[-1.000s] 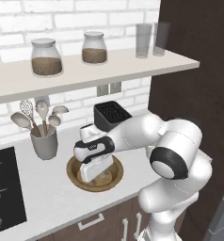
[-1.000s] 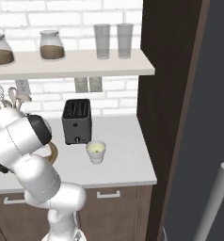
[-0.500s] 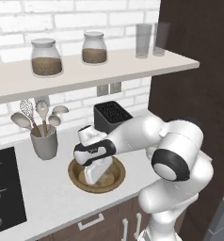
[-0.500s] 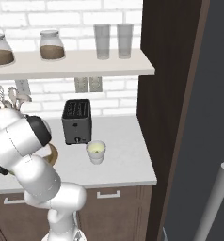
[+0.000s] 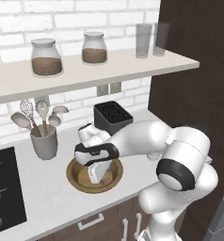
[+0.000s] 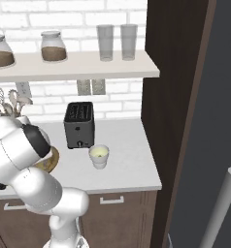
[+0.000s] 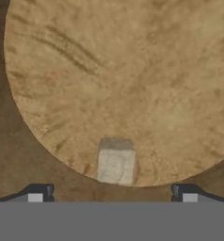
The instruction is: Grab a lemon wedge from the fridge and one ice cube from the ice bowl, and put them in the glass of lemonade.
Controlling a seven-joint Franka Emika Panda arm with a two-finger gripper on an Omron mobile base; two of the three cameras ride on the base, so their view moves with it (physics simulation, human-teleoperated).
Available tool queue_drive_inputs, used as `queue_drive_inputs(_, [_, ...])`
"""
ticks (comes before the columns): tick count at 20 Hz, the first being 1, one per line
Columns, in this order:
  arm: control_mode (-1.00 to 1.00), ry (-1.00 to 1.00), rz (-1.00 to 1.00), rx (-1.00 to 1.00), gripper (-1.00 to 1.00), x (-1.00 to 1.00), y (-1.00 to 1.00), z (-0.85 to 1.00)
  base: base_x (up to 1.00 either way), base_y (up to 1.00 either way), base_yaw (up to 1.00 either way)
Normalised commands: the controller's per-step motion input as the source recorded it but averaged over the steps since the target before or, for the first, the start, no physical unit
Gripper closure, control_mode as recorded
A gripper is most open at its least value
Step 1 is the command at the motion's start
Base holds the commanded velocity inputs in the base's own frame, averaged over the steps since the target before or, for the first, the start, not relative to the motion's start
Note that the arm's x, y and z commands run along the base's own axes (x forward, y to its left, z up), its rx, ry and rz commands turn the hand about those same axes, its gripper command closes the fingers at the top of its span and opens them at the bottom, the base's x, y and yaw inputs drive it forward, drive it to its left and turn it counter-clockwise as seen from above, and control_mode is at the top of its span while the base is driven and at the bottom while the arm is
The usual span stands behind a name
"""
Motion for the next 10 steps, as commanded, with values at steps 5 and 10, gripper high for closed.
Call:
queue_drive_inputs(5, [-1.0, 0.03, 0.1, 0.0, -1.0, -0.01, 0.0, -0.15, 0.0, 0.0, 0.0])
queue_drive_inputs(10, [-1.0, 0.0, 0.09, -0.01, -1.0, 0.0, 0.0, -0.28, 0.0, 0.0, 0.0])
